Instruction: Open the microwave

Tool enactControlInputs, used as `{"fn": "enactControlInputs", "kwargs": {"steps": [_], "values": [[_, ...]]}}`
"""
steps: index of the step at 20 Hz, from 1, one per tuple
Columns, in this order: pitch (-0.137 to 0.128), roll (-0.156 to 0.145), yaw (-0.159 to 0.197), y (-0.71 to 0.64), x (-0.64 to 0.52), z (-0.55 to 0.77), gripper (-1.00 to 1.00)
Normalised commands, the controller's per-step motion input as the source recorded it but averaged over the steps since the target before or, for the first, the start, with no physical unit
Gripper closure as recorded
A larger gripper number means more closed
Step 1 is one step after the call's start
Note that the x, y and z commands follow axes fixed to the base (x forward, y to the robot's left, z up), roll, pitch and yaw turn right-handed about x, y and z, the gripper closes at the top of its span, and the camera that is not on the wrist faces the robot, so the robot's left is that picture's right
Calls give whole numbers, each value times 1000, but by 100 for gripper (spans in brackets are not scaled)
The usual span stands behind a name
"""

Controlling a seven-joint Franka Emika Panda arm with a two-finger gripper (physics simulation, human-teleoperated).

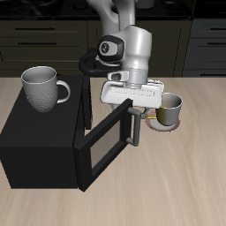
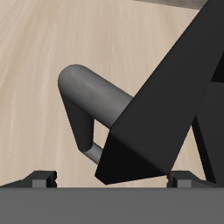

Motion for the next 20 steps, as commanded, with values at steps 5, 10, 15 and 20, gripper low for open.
{"fn": "enactControlInputs", "kwargs": {"steps": [5,10,15,20], "values": [[-10,52,-38,188,190,43,-100],[-37,7,-44,98,295,70,-100],[-22,36,-23,159,203,104,-100],[-23,40,8,153,224,133,-100]]}}
